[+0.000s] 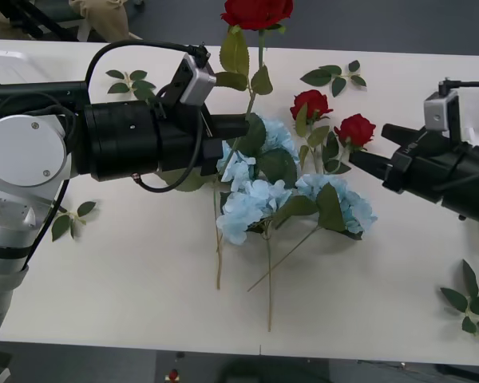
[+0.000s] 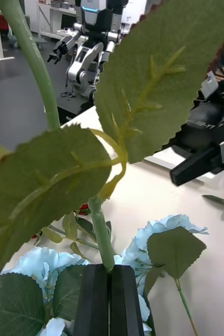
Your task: Put the red flowers into the right box and the blue flowers into the left box
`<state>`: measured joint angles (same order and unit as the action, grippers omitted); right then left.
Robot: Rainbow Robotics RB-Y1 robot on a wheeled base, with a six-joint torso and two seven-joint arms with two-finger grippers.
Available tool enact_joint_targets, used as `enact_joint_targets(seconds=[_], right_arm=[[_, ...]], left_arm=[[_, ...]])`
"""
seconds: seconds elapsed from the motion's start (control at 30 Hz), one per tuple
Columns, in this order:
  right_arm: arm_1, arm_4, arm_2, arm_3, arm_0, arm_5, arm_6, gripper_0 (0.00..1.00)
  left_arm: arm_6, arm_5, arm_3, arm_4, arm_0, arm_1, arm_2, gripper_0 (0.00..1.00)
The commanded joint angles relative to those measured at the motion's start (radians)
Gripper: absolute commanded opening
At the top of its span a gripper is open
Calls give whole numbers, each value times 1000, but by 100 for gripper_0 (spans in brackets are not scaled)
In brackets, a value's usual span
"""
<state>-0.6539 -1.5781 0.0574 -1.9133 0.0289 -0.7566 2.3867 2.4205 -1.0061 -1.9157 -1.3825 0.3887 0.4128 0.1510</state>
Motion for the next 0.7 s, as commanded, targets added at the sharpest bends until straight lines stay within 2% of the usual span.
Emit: enact_joint_targets(seconds=[0.03,0.47,0.7], right_arm=[[-15,-16,-36,-1,34,0,52,94],[-72,-60,-186,-1,34,17,132,98],[-109,-143,-315,-1,34,160,240,98]], left_arm=[[77,7,-14,-3,33,-3,9,0],[77,7,-14,-3,33,-3,9,0],[77,7,-14,-3,33,-3,9,0]])
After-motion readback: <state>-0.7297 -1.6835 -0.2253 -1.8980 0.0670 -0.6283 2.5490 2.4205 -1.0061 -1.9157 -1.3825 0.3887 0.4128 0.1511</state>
